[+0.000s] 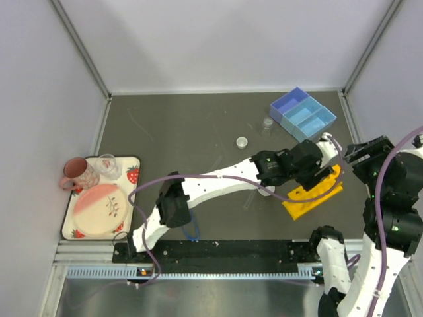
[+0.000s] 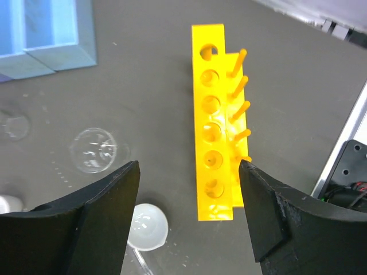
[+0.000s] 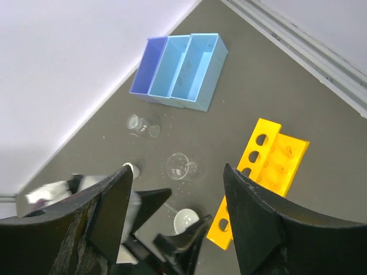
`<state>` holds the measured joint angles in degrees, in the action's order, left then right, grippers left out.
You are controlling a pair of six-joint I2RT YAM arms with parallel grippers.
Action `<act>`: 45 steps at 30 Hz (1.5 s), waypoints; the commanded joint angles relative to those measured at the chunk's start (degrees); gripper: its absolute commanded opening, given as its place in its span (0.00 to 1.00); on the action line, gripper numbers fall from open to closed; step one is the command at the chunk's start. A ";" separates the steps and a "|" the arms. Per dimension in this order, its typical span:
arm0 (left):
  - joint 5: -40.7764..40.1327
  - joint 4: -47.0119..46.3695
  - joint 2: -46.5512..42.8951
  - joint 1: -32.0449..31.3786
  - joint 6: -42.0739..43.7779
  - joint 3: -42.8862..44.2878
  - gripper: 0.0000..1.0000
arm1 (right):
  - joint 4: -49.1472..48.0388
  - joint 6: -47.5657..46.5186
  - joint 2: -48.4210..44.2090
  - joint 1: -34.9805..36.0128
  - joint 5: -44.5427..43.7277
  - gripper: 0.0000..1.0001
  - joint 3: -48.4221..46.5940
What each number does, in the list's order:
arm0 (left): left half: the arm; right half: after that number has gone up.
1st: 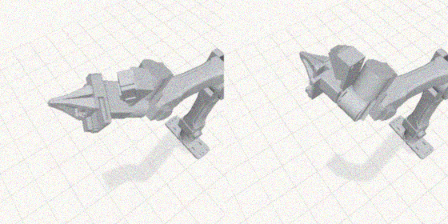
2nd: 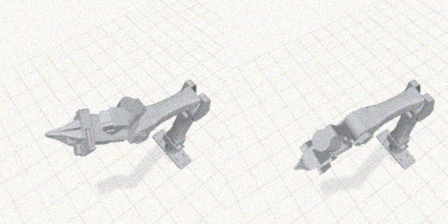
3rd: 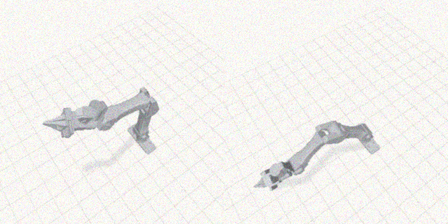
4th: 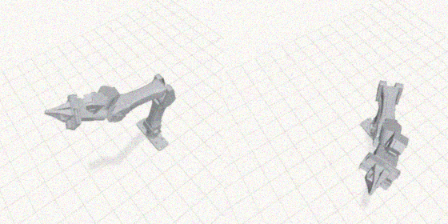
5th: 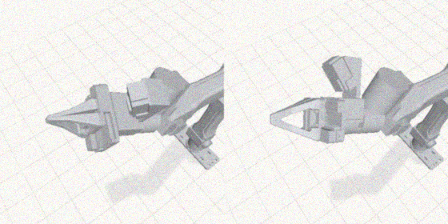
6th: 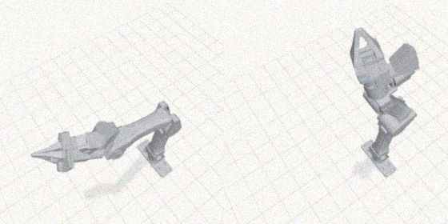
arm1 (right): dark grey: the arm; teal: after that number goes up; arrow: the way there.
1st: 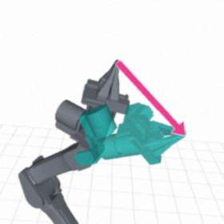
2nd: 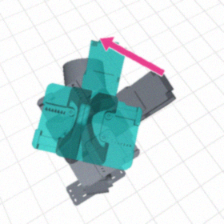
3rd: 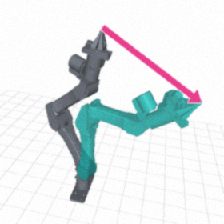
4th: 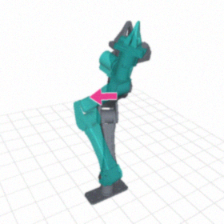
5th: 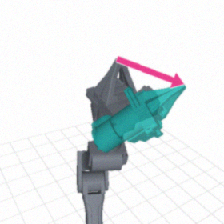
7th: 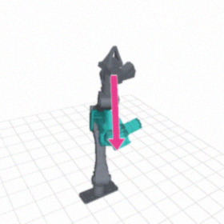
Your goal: Organize the chemistry lab equipment
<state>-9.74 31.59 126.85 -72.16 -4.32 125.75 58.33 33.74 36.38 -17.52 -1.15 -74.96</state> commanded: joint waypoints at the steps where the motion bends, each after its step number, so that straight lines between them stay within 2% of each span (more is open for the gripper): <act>1: -4.67 -1.10 -9.51 0.61 0.10 -0.59 0.76 | 5.31 0.71 -2.44 0.55 2.97 0.66 -2.91; 7: -6.34 0.57 -16.44 5.09 -2.19 -7.70 0.75 | 5.31 1.59 -5.27 1.08 7.20 0.66 2.00; 17: -6.35 7.34 -37.95 18.44 -10.26 -24.75 0.75 | 0.39 1.60 -8.52 2.05 20.47 0.64 23.88; 20: -8.89 8.48 -45.35 20.21 -11.59 -31.08 0.75 | -0.14 0.46 -8.17 3.37 21.01 0.64 28.45; 25: -8.37 9.54 -55.10 21.62 -14.75 -40.56 0.76 | -1.10 -3.23 -4.57 5.82 18.65 0.63 33.99; 28: -8.19 8.84 -59.15 21.62 -16.15 -45.67 0.76 | -2.42 -3.68 -1.76 6.18 19.42 0.63 34.18; 31: -6.70 7.43 -61.71 21.80 -17.39 -49.72 0.76 | -3.48 -2.36 0.78 8.19 15.93 0.64 32.78; 34: -6.26 6.55 -62.95 21.71 -18.18 -52.71 0.76 | -3.66 -1.57 5.87 13.37 13.29 0.64 31.11; 36: -6.26 5.85 -63.47 21.80 -18.36 -54.20 0.75 | -3.74 -0.52 8.43 19.25 11.18 0.64 30.40; 39: -5.91 5.06 -64.09 21.71 -18.62 -55.09 0.75 | -4.18 1.06 12.39 24.35 8.01 0.64 29.96; 45: -5.12 4.62 -63.83 21.71 -17.92 -54.91 0.75 | -5.68 2.39 13.45 26.30 7.13 0.64 32.41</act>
<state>-15.73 39.72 64.75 -50.63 -22.00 70.52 54.17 34.65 50.04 7.46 9.02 -42.54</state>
